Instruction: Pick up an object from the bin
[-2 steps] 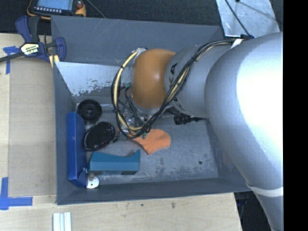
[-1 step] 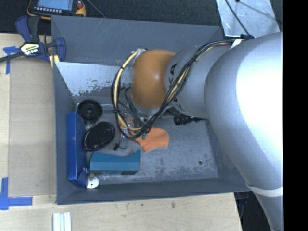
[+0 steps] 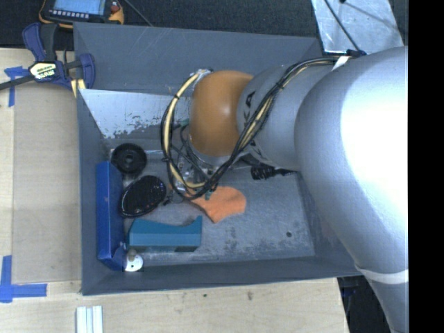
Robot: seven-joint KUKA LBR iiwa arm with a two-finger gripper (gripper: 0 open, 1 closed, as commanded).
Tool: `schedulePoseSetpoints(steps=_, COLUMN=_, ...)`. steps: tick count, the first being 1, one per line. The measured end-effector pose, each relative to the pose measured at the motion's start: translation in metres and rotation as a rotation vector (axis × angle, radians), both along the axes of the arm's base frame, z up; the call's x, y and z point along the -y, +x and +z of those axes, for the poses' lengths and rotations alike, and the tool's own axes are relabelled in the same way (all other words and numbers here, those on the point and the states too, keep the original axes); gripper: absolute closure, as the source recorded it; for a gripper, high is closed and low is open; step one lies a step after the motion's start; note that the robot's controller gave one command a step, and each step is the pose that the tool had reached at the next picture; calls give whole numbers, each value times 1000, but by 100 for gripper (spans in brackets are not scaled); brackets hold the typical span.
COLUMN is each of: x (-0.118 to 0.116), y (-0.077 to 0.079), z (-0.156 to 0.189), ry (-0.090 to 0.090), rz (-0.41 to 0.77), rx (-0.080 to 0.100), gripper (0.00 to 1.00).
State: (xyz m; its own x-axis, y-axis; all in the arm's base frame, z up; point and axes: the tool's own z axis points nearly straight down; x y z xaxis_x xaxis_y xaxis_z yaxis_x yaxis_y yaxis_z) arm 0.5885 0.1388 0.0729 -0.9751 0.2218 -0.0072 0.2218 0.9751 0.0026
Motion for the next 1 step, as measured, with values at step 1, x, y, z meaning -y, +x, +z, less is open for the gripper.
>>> schedulePoseSetpoints(steps=1, x=0, y=-1, z=-1, ry=0, rz=0, rx=-2, gripper=0)
